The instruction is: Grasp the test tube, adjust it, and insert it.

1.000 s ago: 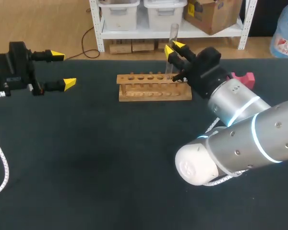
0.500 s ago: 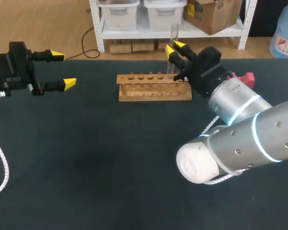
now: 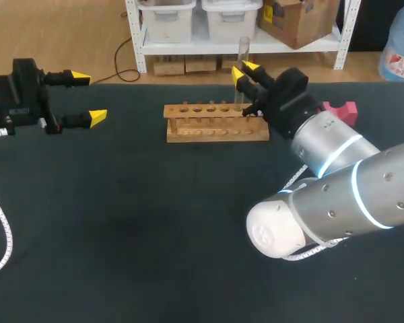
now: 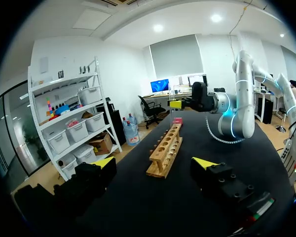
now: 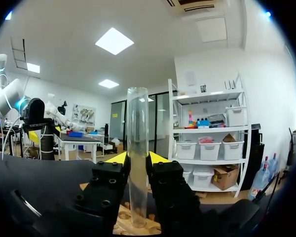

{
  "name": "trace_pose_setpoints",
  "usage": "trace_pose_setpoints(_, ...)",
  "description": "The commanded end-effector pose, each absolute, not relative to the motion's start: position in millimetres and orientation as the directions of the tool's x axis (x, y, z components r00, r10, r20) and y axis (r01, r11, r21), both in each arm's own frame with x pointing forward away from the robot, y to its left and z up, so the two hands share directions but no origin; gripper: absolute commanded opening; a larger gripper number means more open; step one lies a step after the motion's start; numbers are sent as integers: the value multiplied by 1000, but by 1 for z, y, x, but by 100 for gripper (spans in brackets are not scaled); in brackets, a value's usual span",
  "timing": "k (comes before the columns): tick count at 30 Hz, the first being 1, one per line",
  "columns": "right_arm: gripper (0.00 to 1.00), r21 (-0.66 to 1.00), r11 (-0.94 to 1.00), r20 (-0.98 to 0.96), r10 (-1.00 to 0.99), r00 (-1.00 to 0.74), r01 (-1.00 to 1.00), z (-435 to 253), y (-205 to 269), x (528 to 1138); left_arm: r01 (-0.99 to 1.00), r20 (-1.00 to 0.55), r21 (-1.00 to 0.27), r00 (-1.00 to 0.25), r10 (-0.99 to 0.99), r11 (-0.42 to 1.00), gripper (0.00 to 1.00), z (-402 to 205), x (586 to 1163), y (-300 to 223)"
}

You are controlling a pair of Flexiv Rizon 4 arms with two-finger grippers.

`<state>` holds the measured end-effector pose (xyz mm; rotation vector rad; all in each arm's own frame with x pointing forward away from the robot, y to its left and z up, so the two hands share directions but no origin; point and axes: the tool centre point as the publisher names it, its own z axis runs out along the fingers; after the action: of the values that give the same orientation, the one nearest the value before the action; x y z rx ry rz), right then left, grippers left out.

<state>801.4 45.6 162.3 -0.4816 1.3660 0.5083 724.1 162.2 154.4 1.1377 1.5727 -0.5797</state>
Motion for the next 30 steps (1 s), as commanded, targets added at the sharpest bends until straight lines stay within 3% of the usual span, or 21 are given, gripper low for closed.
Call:
trace_pose_setpoints(1,0,-25,800,-990,64,127,-599,156,45,802,880,-930,191,21,367,434,100,152,723,162)
trace_pose_setpoints(30,0,-18,805,-997,28,70,-593,118,44,800,880,-930,191,21,367,434,100,152,723,162)
